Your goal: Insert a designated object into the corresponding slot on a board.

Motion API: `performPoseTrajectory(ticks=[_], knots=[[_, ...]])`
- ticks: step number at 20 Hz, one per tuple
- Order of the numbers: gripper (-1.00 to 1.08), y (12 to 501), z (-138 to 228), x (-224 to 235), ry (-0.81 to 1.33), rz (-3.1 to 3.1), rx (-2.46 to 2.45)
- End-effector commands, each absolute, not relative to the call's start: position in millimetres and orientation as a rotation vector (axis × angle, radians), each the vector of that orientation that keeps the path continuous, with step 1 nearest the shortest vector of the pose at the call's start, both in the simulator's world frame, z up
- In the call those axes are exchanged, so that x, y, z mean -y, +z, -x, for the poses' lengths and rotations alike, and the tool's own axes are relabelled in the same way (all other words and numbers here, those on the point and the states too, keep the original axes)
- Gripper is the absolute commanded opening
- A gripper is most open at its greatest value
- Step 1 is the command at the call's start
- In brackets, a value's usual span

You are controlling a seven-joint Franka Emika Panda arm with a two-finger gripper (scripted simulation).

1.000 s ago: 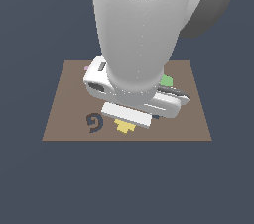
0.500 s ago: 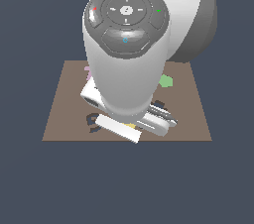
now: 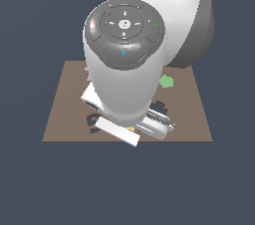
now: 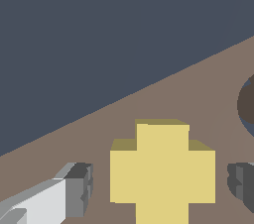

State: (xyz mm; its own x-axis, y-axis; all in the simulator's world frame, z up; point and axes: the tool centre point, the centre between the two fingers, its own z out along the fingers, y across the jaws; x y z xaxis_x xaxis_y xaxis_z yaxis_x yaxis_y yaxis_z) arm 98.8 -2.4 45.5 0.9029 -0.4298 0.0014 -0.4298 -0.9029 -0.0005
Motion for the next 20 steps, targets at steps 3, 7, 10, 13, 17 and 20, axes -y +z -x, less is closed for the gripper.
performPoseTrajectory(ticks=[3, 7, 10, 13, 17, 20], knots=[[1.0, 31.6, -98.9, 3.1, 0.0, 3.063, -0.698], [-1.0, 29.9, -99.0, 3.2, 0.0, 3.063, -0.699], [-1.0, 29.9, -99.0, 3.2, 0.0, 3.063, -0.699], [-1.0, 29.9, -99.0, 3.2, 0.0, 3.063, -0.699], [-1.0, 31.3, -99.3, 2.4, -0.001, 3.062, -0.698], [-1.0, 35.1, -99.3, 3.1, 0.0, 3.063, -0.699]])
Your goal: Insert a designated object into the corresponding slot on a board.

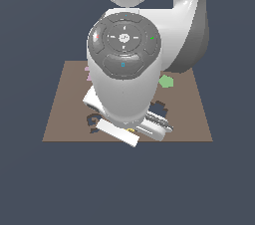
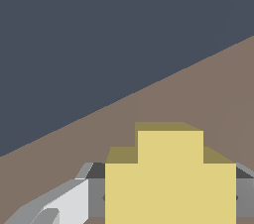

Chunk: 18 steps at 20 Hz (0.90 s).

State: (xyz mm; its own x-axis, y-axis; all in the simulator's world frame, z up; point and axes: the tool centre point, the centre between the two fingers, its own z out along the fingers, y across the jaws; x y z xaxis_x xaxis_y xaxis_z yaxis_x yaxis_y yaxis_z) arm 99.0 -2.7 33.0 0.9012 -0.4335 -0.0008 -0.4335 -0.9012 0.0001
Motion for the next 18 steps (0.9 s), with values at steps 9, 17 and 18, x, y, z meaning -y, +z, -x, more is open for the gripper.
performPoseTrajectory(ticks=[9, 17, 18], knots=[[-1.0, 33, -96, 2, 0.001, 3.046, -0.768], [-1.0, 34, -86, -2, 0.001, 2.987, -0.974], [-1.0, 34, -84, -3, 0.001, 2.975, -1.008]])
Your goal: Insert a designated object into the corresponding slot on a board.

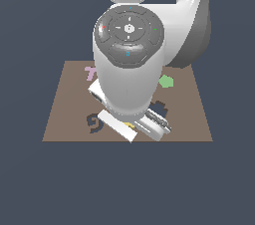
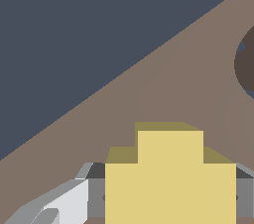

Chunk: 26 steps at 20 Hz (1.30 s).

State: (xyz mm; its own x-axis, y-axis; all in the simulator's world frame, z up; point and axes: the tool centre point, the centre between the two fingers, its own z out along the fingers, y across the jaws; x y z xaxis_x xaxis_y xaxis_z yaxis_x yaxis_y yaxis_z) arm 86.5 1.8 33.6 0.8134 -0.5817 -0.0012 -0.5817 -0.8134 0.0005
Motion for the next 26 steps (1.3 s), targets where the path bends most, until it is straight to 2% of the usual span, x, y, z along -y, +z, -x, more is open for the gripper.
performPoseTrajectory(ticks=[1, 26], knots=[[-1.0, 34, -83, -4, -0.001, -2.963, 1.045], [-1.0, 39, -47, -59, 0.0, -2.252, 2.193]])
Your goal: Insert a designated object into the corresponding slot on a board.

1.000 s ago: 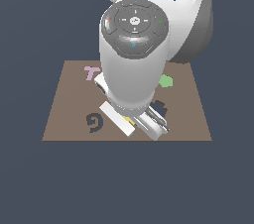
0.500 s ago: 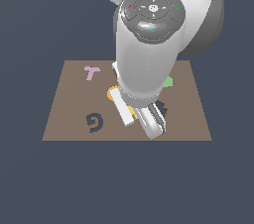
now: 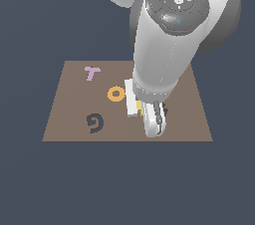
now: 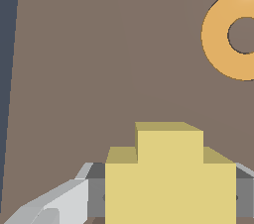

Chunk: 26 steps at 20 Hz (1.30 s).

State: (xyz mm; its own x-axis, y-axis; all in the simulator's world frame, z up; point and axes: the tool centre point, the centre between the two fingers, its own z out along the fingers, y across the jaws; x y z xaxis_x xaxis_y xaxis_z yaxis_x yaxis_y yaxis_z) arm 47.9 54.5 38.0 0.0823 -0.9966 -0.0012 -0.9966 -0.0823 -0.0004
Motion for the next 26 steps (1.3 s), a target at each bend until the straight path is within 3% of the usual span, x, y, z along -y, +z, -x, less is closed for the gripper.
performPoseTrajectory(ticks=[1, 26], knots=[[-1.0, 39, -47, -62, 0.0, 2.21, -2.23], [-1.0, 41, -54, -97, 0.001, 1.651, -2.671]])
